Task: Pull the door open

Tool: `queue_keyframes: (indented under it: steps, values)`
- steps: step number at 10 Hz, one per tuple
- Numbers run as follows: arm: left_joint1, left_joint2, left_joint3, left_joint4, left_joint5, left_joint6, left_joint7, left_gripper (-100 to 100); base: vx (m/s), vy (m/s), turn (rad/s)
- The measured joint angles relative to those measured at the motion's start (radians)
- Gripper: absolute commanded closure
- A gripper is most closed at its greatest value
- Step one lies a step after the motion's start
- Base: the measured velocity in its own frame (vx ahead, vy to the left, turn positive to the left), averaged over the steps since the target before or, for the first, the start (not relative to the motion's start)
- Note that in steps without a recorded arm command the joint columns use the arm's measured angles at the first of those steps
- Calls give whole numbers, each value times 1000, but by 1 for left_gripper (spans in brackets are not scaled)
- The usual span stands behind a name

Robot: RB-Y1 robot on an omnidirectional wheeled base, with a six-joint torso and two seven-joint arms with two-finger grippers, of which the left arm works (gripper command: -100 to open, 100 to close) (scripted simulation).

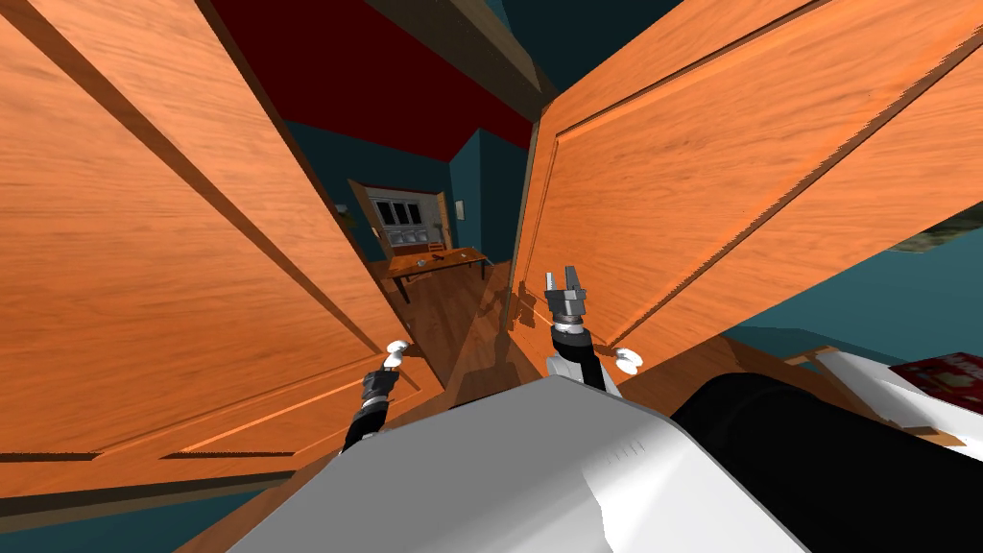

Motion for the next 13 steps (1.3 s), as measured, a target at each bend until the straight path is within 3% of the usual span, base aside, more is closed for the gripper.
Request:
queue_keyframes:
  steps: [1, 2, 4, 7, 8, 9, 11, 12, 13]
  values:
    - [26, 0, 2, -43, 2, 16, -5, 100, -27, 8, -49]
    - [14, 4, -4, -24, 9, 13, 18, 100, -35, 16, -37]
    - [30, 0, -5, -57, 26, 27, 48, 100, -33, 22, -54]
    - [23, 0, -16, -50, 44, 28, 104, 100, -43, 13, -48]
    - [11, -1, -22, -24, 52, 17, 133, 100, -59, 21, -89]
    - [0, -3, -29, -5, 63, 12, 165, -100, -73, 27, 0]
    - [2, -3, -31, -11, 87, 18, 211, -100, -109, 2, -14]
    - [-26, -12, -45, 32, 90, -1, 242, -100, -85, -33, -41]
    - [-20, -17, -48, 22, 93, -1, 252, -100, -28, -28, 7]
